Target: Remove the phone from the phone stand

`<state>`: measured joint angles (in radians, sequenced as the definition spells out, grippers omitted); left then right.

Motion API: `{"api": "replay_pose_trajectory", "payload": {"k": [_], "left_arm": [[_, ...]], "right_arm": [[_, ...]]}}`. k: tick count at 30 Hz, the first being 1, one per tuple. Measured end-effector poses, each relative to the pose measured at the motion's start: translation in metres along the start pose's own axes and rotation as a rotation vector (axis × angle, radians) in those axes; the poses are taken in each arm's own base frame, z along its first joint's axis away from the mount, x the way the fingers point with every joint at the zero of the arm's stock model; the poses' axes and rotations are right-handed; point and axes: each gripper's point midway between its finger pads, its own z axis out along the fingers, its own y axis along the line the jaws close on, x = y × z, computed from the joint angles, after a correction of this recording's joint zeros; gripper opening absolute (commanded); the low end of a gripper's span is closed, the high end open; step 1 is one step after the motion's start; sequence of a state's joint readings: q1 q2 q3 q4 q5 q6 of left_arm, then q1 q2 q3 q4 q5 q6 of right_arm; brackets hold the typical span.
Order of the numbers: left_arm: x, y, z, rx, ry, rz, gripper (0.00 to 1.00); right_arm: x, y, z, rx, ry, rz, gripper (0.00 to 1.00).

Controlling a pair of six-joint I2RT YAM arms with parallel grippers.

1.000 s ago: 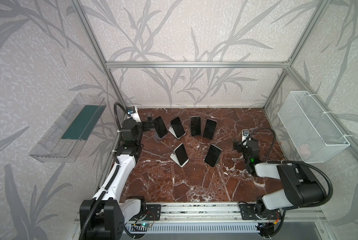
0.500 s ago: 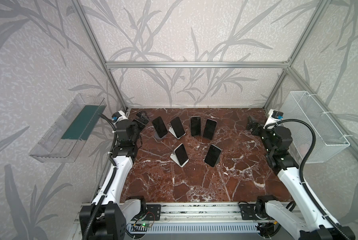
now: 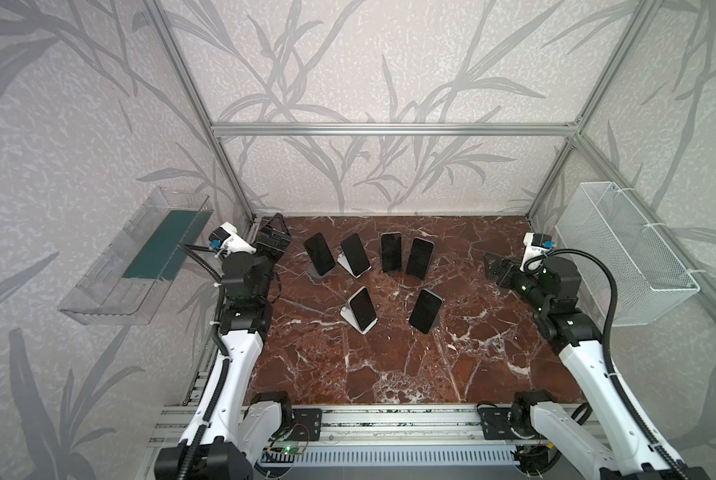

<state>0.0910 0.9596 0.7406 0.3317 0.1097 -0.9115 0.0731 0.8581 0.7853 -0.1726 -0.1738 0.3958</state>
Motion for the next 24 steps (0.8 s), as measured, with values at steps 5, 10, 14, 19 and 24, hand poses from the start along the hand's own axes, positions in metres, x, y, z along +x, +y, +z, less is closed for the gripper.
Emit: {"api": "replay_pose_trajectory", "payload": {"k": [5,10,14,19,24], "left_arm": [[0.011,0.014,0.003,-0.039,0.036,0.034,0.96],[0.024,0.013,0.010,-0.009,0.095,0.039,0.96],[0.045,0.014,0.019,0.012,0.184,0.032,0.96],[0.071,-0.001,0.023,0.092,0.278,0.027,0.96],[0.080,-0.026,0.020,0.192,0.334,0.027,0.97]], "right_arm": [[0.010,0.000,-0.011,0.020,0.035,-0.016,0.90],[0.024,0.014,-0.013,-0.004,0.092,-0.069,0.90],[0.038,0.032,-0.014,-0.038,0.136,-0.122,0.90],[0.044,0.074,-0.026,-0.127,0.153,-0.231,0.96],[0.048,0.126,-0.038,-0.255,0.155,-0.347,1.00]]}}
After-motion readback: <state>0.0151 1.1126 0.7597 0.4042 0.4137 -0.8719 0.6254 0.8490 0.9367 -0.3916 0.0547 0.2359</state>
